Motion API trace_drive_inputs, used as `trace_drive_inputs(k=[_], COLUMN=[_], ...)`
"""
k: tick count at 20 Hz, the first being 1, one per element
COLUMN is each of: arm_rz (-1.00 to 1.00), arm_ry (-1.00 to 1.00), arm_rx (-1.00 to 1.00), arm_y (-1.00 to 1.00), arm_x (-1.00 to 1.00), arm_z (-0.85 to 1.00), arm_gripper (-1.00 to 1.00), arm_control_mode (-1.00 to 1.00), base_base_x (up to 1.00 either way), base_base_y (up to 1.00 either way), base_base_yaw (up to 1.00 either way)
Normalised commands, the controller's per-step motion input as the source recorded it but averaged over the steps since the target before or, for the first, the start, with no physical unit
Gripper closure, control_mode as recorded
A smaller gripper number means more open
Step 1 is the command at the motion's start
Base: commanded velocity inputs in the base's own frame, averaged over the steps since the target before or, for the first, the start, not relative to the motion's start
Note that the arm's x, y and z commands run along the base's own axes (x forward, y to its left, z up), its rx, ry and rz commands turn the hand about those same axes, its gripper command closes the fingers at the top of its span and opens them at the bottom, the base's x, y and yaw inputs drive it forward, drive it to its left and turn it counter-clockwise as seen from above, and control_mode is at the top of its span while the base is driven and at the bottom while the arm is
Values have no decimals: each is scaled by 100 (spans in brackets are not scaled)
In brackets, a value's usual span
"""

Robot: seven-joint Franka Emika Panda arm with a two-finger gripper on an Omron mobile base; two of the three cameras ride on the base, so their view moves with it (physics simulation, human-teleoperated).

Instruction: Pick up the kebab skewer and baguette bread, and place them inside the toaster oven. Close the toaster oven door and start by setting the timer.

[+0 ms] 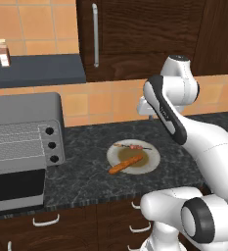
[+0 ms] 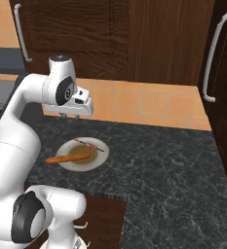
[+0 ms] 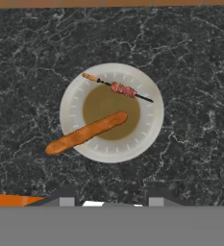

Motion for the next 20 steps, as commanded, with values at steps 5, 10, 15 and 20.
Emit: trace_drive_inputs(k=[5,10,15,20], arm_rz=[0,0,0,0], arm_ry=[0,0,0,0], arm_rx=[0,0,0,0], arm_y=[0,0,0,0], arm_x=[0,0,0,0], arm_z=[0,0,0,0], arm_gripper=[-100,-100,-100,-100], arm_control_mode=[100,100,100,100], base_base_x=[0,0,1,0], base_base_y=[0,0,8,58], base_base_yaw=[0,0,0,0])
